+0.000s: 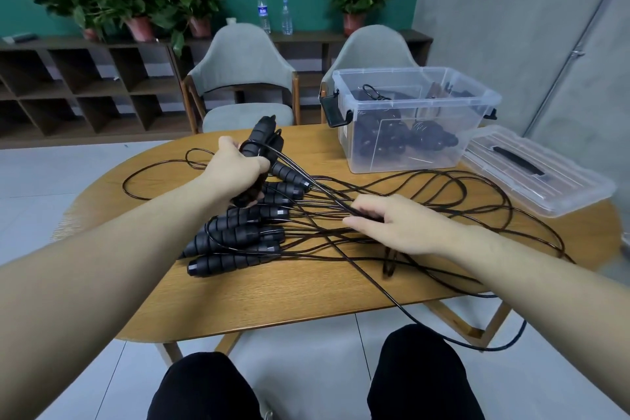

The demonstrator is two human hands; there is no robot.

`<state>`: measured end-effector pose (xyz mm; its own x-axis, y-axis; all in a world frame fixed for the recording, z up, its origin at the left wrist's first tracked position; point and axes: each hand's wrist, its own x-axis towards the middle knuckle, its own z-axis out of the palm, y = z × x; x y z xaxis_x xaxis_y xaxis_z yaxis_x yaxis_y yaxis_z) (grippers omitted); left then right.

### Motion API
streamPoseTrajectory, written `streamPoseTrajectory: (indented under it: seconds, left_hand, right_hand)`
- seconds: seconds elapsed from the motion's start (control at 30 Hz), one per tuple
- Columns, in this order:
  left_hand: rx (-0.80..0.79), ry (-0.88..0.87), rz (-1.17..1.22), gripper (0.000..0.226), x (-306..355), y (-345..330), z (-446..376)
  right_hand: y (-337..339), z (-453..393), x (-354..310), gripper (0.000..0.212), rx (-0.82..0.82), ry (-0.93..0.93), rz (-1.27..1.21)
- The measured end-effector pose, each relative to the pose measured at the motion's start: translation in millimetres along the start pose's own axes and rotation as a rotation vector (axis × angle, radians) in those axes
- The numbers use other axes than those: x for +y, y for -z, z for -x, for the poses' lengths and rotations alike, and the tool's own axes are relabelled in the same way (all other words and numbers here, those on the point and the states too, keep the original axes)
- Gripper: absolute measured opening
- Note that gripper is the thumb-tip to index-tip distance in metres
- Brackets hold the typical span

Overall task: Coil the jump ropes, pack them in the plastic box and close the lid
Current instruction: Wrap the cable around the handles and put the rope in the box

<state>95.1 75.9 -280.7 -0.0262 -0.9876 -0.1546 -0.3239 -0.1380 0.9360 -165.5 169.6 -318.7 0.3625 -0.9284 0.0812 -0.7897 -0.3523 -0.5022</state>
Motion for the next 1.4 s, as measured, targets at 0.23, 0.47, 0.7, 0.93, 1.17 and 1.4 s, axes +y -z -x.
streamPoseTrajectory:
  seconds: [0.23, 0.47, 0.7, 0.93, 1.17, 1.4]
  left_hand:
    - [-0.113, 0.002, 0.504, 0.036, 5, -10, 10]
    - [-0.433, 0.002, 0.934, 0.036, 16, -7, 31]
    - [-0.616, -0.127, 0.897, 0.036, 10, 10, 40]
    - [-1.229, -0.003, 0.406, 0.049, 7, 19, 36]
    - [-1.114, 0.008, -0.284, 0.038, 23, 5, 47]
    - [-0.932, 0.022, -0.879, 0.019, 23, -16, 54]
  right_hand:
    - [0, 1, 12, 0.044, -0.098, -0.103, 0.024]
    - [5, 5, 23, 0.053, -0.102, -0.171, -0.065]
    - [6, 16, 36, 0.053, -0.039, -0.160, -0.079]
    - [24, 1, 33, 0.044, -0.147, -0.150, 0.069]
    - [45, -24, 23, 0.055, -0.152, -0.204, 0.195]
    - [54, -35, -14, 0.055, 0.033, -0.165, 0.154]
